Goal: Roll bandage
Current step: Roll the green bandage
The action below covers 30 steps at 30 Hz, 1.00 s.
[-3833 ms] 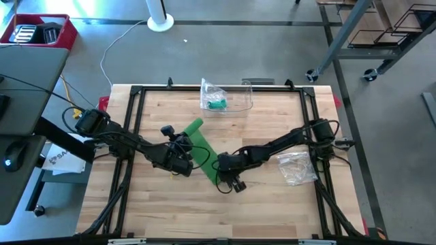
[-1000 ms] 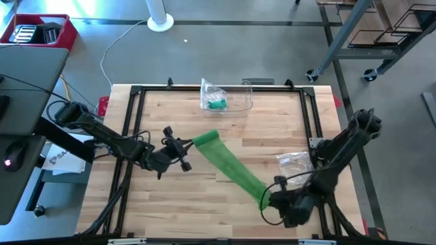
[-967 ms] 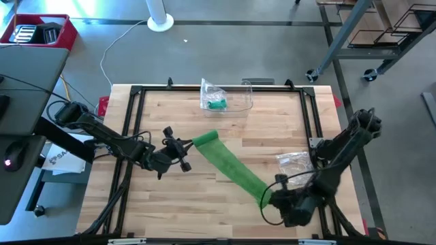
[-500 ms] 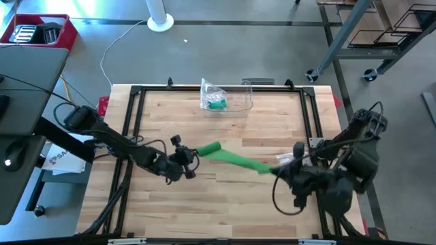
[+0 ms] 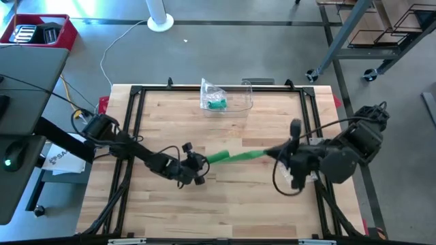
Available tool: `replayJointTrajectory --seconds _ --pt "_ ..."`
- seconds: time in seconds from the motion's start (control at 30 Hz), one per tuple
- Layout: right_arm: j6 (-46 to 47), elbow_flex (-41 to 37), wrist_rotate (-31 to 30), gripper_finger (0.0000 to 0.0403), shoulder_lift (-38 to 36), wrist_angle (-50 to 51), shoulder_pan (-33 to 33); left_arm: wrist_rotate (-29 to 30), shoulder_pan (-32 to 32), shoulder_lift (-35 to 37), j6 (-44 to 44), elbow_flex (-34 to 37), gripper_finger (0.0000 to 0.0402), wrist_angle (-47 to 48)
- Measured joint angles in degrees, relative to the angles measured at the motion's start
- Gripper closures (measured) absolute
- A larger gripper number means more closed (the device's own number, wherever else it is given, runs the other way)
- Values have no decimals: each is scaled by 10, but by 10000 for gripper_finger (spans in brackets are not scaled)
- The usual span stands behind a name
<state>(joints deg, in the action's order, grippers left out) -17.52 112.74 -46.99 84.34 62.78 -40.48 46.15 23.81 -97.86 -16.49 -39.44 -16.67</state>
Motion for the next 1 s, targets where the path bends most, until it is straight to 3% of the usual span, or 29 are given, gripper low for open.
replayJointTrajectory --seconds 0.07,0.3,0.43,0.63,0.8,1.0 --pt "6 -1 50 403 1 0 -4 0 -10 -2 -4 0 401 6" --pt "71 -1 315 403 5 -1 -35 18 -50 3 -9 0 401 -8" --pt "106 -1 394 403 28 -2 -67 24 -67 6 3 0 401 -69" --pt "154 -1 417 403 84 -14 -111 23 -86 50 16 1 401 -121" --pt "221 -2 437 403 136 -28 -126 6 -105 121 41 1 401 -93" --pt "242 1 352 403 136 -37 -160 -23 -137 154 30 1 401 -8"
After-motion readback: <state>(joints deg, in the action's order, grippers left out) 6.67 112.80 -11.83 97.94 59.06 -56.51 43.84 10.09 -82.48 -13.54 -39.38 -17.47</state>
